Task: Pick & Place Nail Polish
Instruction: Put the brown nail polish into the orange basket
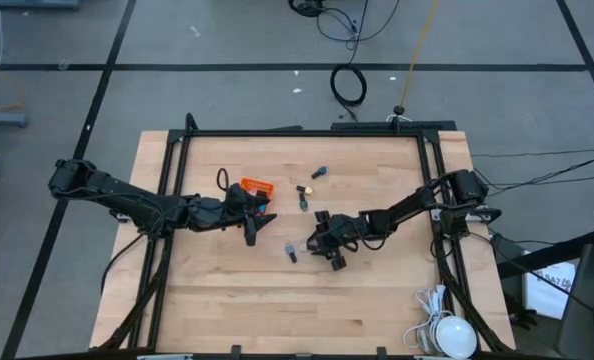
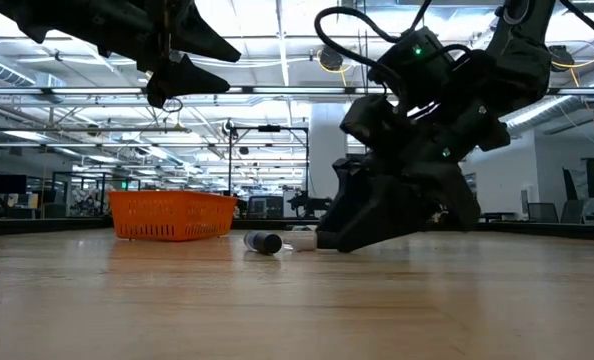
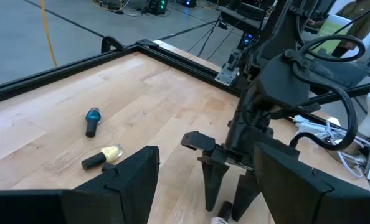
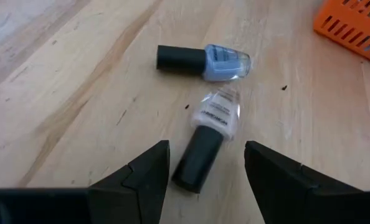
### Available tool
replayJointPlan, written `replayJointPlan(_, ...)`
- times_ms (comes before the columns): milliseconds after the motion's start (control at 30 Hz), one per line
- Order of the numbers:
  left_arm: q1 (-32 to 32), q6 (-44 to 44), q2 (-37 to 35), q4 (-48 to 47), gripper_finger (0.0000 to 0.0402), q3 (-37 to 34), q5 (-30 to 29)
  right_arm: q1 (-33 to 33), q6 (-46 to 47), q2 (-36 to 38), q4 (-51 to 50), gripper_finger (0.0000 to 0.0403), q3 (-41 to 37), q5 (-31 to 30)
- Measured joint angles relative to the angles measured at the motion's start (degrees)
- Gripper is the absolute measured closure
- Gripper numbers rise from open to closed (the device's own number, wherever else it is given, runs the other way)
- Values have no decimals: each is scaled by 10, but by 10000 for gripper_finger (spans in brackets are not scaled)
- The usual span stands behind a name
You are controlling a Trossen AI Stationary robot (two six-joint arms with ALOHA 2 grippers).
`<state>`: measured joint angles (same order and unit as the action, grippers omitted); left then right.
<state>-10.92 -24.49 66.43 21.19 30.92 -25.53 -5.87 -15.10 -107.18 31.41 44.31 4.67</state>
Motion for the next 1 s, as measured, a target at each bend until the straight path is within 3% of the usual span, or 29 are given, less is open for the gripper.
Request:
replayJointPlan(200, 0, 0, 0, 0, 146, 0, 0, -2, 71, -15, 12, 206, 1, -2)
replayJointPlan(433, 0, 0, 0, 0, 146, 0, 0, -7, 86, -40, 24, 213, 2, -28)
replayJointPlan(1000, 0, -1, 0, 0, 146, 0, -1, -8, 85, -41, 8, 344, 2, -27)
